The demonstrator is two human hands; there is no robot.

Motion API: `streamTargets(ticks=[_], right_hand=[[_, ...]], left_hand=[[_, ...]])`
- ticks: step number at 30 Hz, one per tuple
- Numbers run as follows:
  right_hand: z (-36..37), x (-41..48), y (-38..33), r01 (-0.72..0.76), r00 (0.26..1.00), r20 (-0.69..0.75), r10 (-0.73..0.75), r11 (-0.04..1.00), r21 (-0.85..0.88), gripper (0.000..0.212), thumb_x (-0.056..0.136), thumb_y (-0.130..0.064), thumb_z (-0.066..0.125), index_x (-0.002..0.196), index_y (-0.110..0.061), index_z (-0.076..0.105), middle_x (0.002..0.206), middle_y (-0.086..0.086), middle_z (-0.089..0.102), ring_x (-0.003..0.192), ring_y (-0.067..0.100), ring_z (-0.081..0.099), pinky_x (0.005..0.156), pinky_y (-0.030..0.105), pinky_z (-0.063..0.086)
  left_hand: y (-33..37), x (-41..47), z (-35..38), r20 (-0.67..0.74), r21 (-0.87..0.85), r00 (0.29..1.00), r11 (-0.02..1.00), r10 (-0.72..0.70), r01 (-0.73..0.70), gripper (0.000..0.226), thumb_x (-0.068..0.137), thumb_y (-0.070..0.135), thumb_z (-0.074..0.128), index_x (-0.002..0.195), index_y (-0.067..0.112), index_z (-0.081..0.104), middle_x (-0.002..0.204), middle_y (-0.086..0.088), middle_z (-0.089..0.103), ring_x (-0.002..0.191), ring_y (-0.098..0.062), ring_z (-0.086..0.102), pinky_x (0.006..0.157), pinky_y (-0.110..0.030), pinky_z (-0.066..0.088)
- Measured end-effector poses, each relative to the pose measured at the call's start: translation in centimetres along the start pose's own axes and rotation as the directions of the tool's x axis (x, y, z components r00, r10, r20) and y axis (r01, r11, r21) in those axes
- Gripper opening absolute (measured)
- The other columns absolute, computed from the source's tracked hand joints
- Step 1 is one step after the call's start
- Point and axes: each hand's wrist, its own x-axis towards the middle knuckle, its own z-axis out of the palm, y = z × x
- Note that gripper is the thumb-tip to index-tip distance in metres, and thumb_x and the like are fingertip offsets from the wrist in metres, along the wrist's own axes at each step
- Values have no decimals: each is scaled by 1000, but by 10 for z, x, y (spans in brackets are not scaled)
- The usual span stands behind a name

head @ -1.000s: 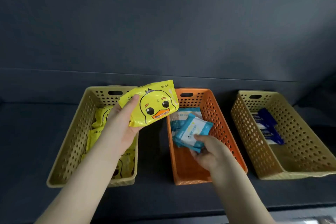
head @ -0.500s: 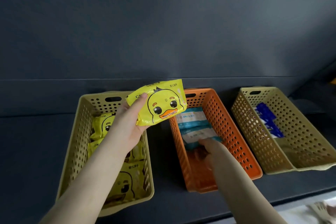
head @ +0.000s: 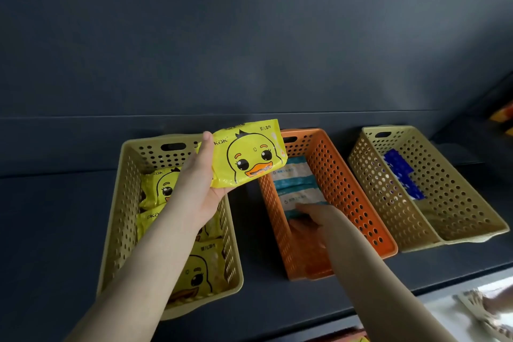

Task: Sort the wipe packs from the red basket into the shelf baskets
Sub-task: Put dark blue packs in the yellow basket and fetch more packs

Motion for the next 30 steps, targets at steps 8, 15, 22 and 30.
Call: streamTargets(ticks=[8, 15, 22, 30], right_hand=[[-1, -51, -10, 355, 931, -93, -353, 935, 5, 20, 93, -28, 60, 105, -12, 59, 97, 12, 68, 84, 29, 69, 76, 43, 58], [65, -111, -24, 768, 558, 561, -612, 636, -70, 18, 94, -33, 56, 108, -21, 58, 97, -6, 72, 90, 1, 68, 79, 17, 55], [125, -84, 2, 745, 571, 543, -616, 666, -27, 26, 88, -22, 68, 110, -8, 63, 106, 11, 71, 102, 29, 67, 85, 48, 56], [161, -72, 12, 808, 422, 280, -862, 218, -547, 30, 88, -27, 67, 108, -6, 60, 85, -1, 61, 60, 0, 45, 46, 7, 35]], left_hand=[[26, -19, -13, -70, 88, 996, 995, 62, -56, 29, 96, 47, 47, 106, 23, 59, 95, -3, 74, 89, -23, 71, 71, -43, 57], [53, -32, -46, -138, 190, 978, 974, 154, -126, 36, 92, 50, 50, 117, 25, 54, 109, -5, 68, 94, -21, 68, 74, -40, 57], [72, -26, -105, -93, 544, 924, 796, 371, -265, 29, 93, 52, 47, 110, 31, 58, 113, 7, 65, 106, -11, 62, 91, -32, 49], [54, -5, -149, 55, 797, 967, 573, 249, -193, 57, 100, 49, 28, 153, 34, 13, 160, 11, 14, 144, -11, 21, 112, -29, 20]])
